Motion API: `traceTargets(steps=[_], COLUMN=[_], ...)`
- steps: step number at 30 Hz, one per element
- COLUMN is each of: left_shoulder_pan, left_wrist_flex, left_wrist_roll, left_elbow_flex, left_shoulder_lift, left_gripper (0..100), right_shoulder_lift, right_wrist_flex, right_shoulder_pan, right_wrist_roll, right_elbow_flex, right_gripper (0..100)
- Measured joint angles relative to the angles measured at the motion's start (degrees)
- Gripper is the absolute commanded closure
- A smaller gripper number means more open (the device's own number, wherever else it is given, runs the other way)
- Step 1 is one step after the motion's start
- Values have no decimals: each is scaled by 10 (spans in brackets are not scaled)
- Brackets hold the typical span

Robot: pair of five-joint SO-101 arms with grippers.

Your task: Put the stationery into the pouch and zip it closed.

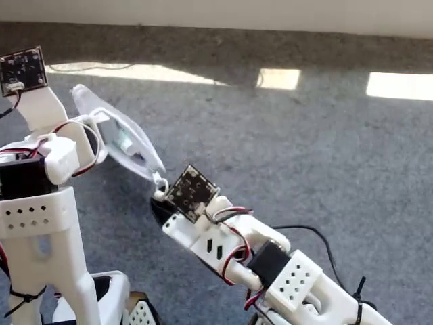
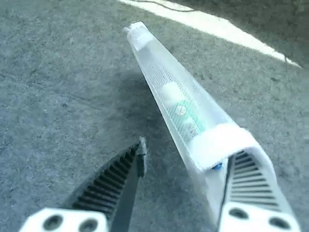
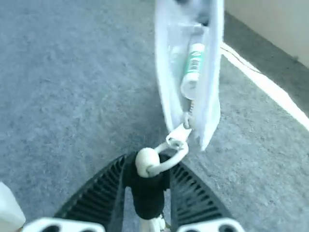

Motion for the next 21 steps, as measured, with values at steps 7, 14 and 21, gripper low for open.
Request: traceTargets(steps=[7,14,21], left_shoulder_pan=[76,127,133], left_wrist_flex=[-1,-1,-1], left_wrist_roll=[-43,-62,-91], left_elbow_flex=[12,29,33], left_shoulder_lift=[-1,-1,-54], left_gripper=[737,736,736], right_shoulder_lift=[-41,-42,-42], right_wrist_flex=[2,2,2], right_shoulder_pan=[-25,-26,-27], right_wrist_roll=[27,28,28], right_elbow_flex=[28,28,28], right_gripper=[994,994,994])
